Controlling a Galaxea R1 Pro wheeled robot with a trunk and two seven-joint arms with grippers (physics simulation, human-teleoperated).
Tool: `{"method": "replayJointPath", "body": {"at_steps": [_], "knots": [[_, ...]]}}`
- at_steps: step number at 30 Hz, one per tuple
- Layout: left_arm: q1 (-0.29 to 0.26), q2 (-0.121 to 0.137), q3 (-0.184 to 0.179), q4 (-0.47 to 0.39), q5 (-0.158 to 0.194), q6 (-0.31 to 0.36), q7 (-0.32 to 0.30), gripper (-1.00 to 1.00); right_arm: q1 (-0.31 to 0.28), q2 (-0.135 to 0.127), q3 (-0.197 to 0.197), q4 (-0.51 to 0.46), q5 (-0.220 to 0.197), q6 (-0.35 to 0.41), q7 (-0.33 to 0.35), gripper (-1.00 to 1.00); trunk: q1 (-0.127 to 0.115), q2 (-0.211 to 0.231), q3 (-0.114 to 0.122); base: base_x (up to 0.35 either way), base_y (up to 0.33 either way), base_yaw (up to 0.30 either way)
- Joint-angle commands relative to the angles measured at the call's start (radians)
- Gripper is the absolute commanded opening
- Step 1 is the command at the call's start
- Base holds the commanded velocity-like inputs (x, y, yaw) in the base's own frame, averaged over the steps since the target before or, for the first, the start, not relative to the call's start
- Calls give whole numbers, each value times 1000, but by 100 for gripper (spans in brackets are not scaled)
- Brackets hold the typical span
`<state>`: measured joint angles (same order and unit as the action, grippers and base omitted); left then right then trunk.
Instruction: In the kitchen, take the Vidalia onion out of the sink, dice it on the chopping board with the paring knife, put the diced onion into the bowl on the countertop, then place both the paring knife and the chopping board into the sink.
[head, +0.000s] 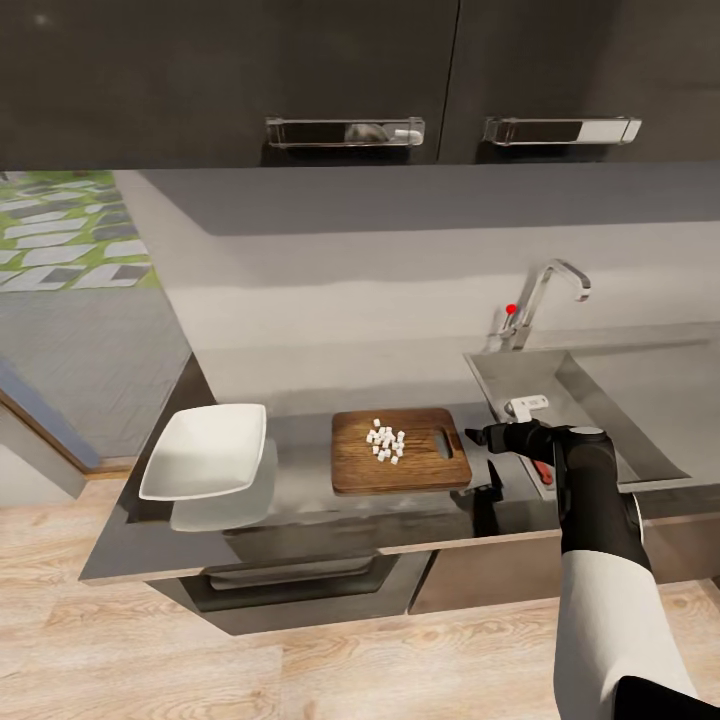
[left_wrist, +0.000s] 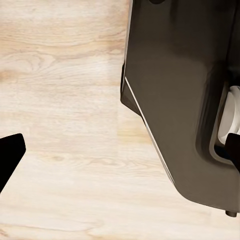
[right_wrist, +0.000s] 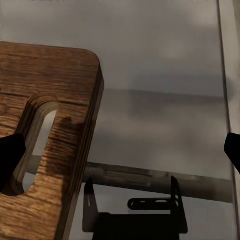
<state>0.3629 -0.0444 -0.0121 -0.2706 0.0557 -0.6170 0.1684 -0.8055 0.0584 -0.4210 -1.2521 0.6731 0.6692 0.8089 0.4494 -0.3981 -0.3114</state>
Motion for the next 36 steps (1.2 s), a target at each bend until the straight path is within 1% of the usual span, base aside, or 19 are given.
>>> {"method": "replayJointPath", "body": {"at_steps": [1, 8, 29, 36], "knots": [[1, 0, -2, -2, 6, -1, 0, 100, -1, 1, -3, -1, 10, 1, 10, 100, 1, -2, -2, 0, 0, 0], [1, 0, -2, -1, 6, -1, 0, 100, -1, 0, -3, 13, 13, 1, 5, 100, 1, -2, -2, 0, 0, 0], [1, 0, -2, -1, 6, -1, 0, 100, -1, 1, -1, 14, 13, 5, 5, 100, 1, -2, -2, 18, 13, 0], [1, 0, -2, -1, 6, -1, 0, 100, -1, 3, -1, 16, 13, 4, 7, 100, 1, -2, -2, 0, 110, 0]]}}
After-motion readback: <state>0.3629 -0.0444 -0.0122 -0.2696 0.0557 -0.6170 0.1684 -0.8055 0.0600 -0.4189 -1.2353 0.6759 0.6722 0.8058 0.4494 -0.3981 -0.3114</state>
